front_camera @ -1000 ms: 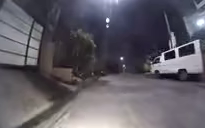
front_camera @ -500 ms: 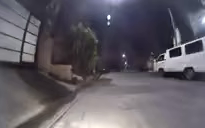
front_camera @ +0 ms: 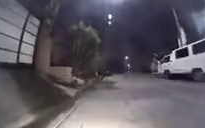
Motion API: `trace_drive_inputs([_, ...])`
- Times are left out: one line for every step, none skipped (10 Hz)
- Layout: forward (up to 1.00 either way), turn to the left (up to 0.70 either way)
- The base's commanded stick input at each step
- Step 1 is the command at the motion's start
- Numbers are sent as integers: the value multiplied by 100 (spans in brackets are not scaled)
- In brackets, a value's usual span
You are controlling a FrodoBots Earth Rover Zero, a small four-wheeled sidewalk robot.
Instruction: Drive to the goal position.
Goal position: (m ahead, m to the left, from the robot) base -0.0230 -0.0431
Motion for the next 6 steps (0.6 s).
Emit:
trace_drive_inputs([70,0])
trace_drive_inputs([70,0])
trace_drive_inputs([70,0])
trace_drive_inputs([70,0])
trace_drive_inputs([70,0])
trace_drive_inputs([70,-11])
